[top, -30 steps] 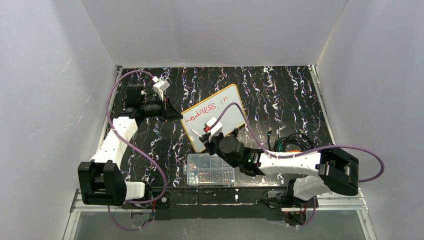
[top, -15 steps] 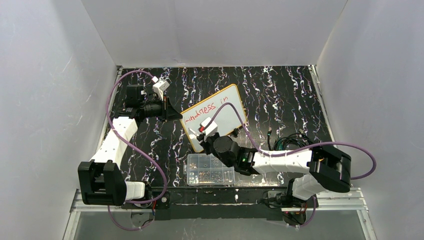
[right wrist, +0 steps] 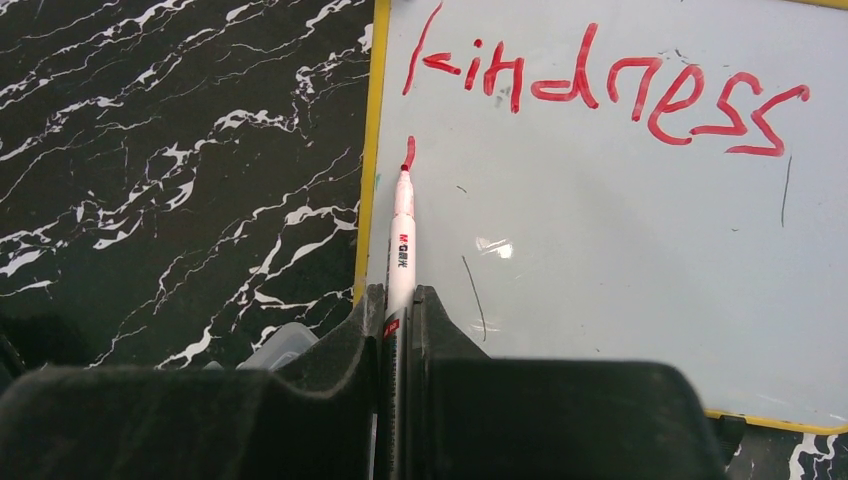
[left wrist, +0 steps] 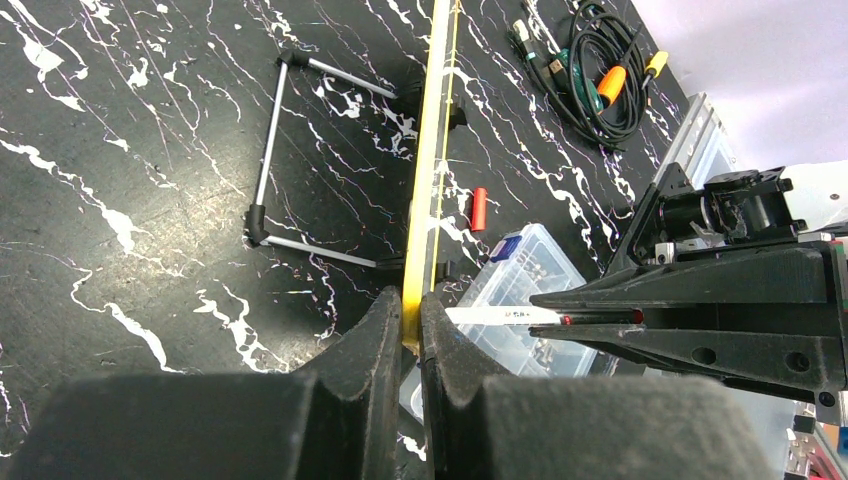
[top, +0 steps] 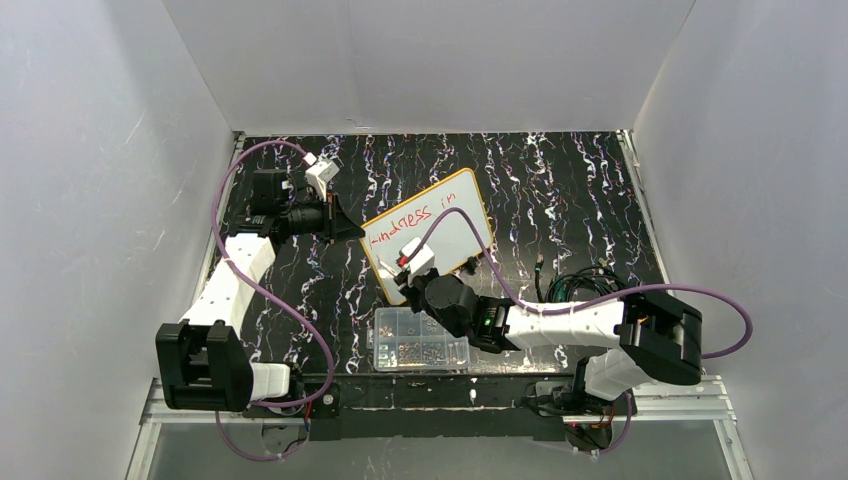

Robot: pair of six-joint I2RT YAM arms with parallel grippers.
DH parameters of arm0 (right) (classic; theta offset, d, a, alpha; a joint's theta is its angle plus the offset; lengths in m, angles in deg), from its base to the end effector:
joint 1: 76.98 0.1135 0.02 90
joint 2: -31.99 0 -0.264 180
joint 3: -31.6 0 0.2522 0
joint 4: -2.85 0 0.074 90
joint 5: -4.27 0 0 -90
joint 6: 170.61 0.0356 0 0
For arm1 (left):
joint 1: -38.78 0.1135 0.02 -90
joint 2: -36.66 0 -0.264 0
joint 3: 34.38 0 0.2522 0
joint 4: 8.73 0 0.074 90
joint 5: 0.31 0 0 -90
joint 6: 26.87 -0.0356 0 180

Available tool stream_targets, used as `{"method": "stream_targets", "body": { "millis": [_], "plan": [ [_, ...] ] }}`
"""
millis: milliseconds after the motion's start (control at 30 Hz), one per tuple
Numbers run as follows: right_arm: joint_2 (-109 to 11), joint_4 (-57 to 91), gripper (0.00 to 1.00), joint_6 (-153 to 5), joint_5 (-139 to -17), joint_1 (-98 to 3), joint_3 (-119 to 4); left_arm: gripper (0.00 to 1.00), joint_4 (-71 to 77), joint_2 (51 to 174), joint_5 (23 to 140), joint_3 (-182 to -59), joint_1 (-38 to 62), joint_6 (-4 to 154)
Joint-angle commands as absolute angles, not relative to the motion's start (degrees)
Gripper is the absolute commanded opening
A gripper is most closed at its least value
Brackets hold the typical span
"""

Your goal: Write a sentence on the whiteboard

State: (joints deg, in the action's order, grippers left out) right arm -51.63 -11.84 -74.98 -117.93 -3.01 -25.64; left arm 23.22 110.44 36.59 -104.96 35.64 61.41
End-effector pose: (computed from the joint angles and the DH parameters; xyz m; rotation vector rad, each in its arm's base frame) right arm 0.1062 0.3009 0.2427 -0.6332 1.6545 0.5164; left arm 0.2741 -0.0435 0.2980 0.6035 1.9783 -1.0132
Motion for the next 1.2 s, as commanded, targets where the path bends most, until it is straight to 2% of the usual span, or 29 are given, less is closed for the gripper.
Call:
{"method": "stream_targets", "body": {
  "millis": [0,367,1167],
  "plan": [
    [-49.05,-13.05,0.01,-75.39,-119.40,-2.33,-25.95,0.00,22.78,107.77,34.23,-104.82,35.42,61.63],
    [-49.76,-14.77,0.01,-76.95,-124.09,-2.19,-26.71,0.00,22.78,107.97,34.05,-104.89,35.44,61.71],
    [-52.03,-11.29,0.01,-75.62,-118.74,-1.15,-26.45,0.00,22.63,107.94,34.01,-104.88,35.37,61.76]
  ]
}}
